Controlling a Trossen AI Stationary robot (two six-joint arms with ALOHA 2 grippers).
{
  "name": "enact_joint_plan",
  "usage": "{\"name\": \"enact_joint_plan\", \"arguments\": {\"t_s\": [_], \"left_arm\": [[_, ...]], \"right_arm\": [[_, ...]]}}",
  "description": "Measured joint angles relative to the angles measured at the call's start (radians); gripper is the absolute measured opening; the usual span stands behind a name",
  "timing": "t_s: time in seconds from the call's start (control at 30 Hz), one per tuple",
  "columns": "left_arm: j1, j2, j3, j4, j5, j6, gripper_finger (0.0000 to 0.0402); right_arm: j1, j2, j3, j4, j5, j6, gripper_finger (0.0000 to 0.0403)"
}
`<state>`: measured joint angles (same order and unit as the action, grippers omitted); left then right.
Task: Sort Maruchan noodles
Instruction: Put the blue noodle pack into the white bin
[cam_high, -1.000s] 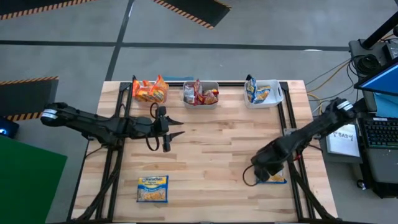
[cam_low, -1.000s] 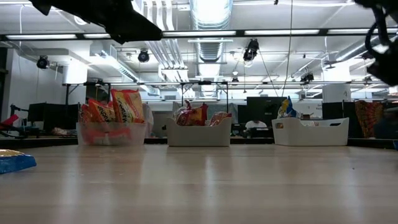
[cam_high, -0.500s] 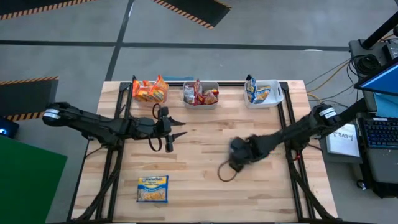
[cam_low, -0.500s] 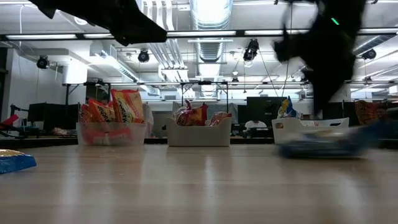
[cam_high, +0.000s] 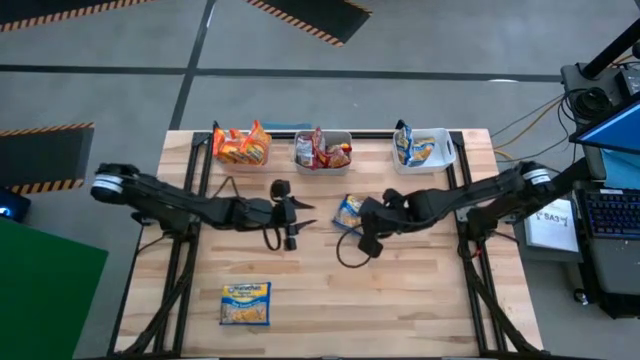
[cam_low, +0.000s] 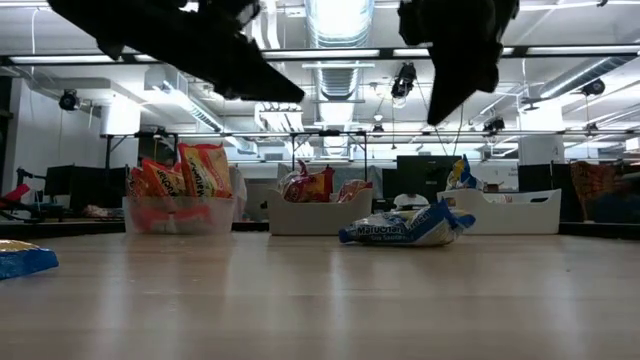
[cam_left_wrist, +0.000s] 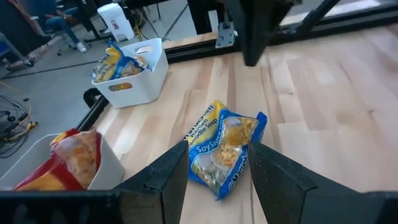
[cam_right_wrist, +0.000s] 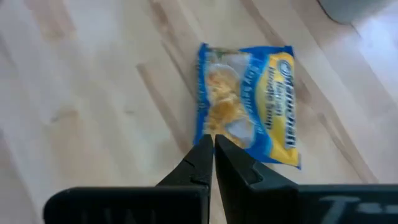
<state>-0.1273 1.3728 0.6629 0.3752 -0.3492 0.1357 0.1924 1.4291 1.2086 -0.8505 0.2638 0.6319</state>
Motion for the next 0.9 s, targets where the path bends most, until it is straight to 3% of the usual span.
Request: {"name": "enact_joint_plan", "arguments": {"t_s": [0.57,0.8,0.9], "left_arm": [[0.055,0.433,0.199,0.068,0.001,0.013,0.0151],[0.06,0.526,0.209,0.158,0.001,-0.012,0.0151],[0.06,0.557,0.208,0.203,0.001,-0.021,0.0151]], "right_arm": [[-0.13,-0.266,-0.512,0.4,-0.028,0.012,0.0009],[-0.166,-0.325,-0.597,0.437,-0.034,0.146,0.0015],[-0.194,-0.326,-0.607,0.442,-0.099,0.209,0.0036]]}}
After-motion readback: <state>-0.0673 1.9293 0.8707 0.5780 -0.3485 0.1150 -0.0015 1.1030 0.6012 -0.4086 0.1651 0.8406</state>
